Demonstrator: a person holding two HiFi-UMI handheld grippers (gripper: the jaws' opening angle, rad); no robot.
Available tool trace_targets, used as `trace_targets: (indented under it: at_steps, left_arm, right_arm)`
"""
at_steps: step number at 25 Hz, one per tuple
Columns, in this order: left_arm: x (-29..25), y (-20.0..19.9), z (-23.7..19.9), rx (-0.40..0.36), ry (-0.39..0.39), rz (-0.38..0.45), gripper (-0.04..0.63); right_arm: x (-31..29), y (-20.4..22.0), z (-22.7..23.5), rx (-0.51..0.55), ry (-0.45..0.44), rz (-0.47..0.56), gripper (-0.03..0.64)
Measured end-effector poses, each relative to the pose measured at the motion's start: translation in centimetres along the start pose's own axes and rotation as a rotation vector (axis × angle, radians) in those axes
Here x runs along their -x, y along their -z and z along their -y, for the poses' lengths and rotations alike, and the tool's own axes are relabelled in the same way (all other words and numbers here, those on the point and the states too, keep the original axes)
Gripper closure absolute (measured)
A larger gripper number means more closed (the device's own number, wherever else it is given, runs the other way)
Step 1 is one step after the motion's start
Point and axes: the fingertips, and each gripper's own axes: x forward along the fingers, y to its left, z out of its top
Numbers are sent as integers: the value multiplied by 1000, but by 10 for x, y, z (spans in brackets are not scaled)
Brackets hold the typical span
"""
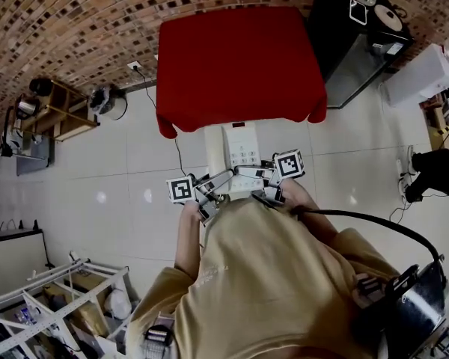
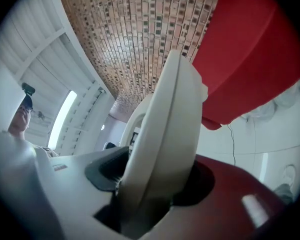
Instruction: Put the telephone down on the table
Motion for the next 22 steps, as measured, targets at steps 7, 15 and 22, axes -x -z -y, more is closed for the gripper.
trace_targets:
  at_steps: [7,15,22]
  left_arm:
    - [-72,-44,-76,53,-78,14,206]
    - [-63,-84,-136,106,-97,4,206]
    - [-68,-126,-184,104,-57,0,206]
  right_arm:
    - [47,-43,95,-298,-22,-7,368]
    - [11,-76,153,-295,-21,-2,367]
    - [-5,-106,209,-334,30,-4,368]
